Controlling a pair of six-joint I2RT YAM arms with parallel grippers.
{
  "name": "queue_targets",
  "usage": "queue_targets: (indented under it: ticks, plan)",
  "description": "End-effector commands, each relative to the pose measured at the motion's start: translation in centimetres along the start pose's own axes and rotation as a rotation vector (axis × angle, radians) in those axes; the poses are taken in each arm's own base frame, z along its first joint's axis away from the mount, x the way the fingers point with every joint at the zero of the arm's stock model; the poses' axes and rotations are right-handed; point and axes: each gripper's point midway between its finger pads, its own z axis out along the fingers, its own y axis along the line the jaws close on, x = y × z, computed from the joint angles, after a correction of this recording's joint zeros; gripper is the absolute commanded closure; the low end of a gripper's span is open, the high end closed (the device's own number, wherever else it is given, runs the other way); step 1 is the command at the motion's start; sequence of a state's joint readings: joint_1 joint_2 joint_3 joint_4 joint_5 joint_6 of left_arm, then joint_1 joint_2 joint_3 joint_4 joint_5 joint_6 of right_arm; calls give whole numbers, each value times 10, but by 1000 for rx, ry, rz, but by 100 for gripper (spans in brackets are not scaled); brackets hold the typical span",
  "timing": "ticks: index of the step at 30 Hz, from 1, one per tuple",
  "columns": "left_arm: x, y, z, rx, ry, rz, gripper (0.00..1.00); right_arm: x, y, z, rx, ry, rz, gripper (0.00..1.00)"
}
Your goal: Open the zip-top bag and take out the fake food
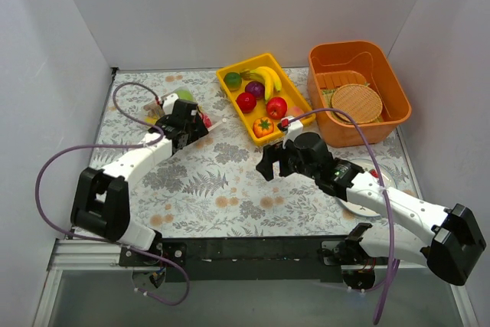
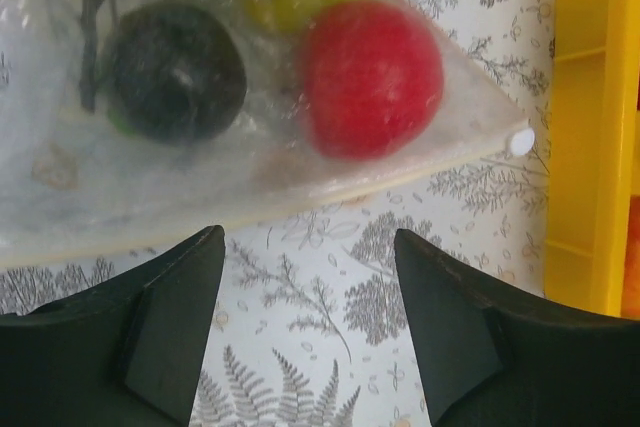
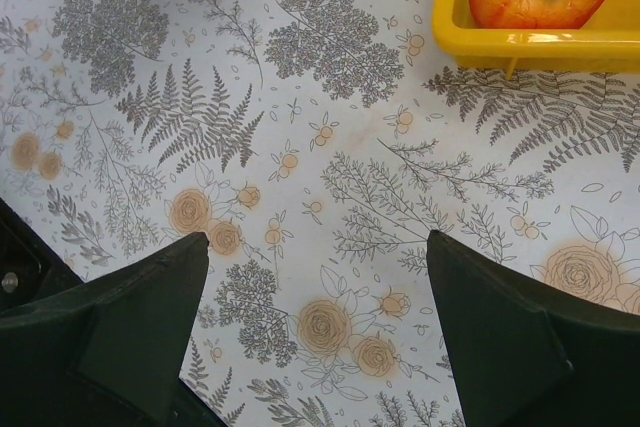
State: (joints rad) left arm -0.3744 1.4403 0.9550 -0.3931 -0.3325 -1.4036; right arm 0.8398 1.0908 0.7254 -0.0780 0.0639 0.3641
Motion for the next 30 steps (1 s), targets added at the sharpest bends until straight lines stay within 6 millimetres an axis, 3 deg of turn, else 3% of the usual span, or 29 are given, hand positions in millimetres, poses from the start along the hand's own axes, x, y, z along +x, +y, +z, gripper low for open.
queue_targets:
  ticks: [1,2,7,12,18,24,30]
  plan:
    - [-20,0,8,-149,-87,256,34,-33,7,-8,-15,-109,-13,3]
    - [-25,-5,10,-153,-92,294,35,-33,6,-8,-13,-112,-12,3]
    - [-7,-21,18,-147,-68,555,38,-34,2,-15,6,-132,-6,3]
    - [-18,-39,22,-127,-128,677,42,-38,-2,-20,26,-152,-9,3]
    - [-19,-25,30,-228,-135,783,43,-37,-5,-24,36,-161,-8,3]
    - [-1,-21,33,-237,-130,832,39,-38,-5,-25,33,-166,-1,3]
    - [11,-6,40,-280,-135,822,38,-37,-4,-25,31,-166,6,3]
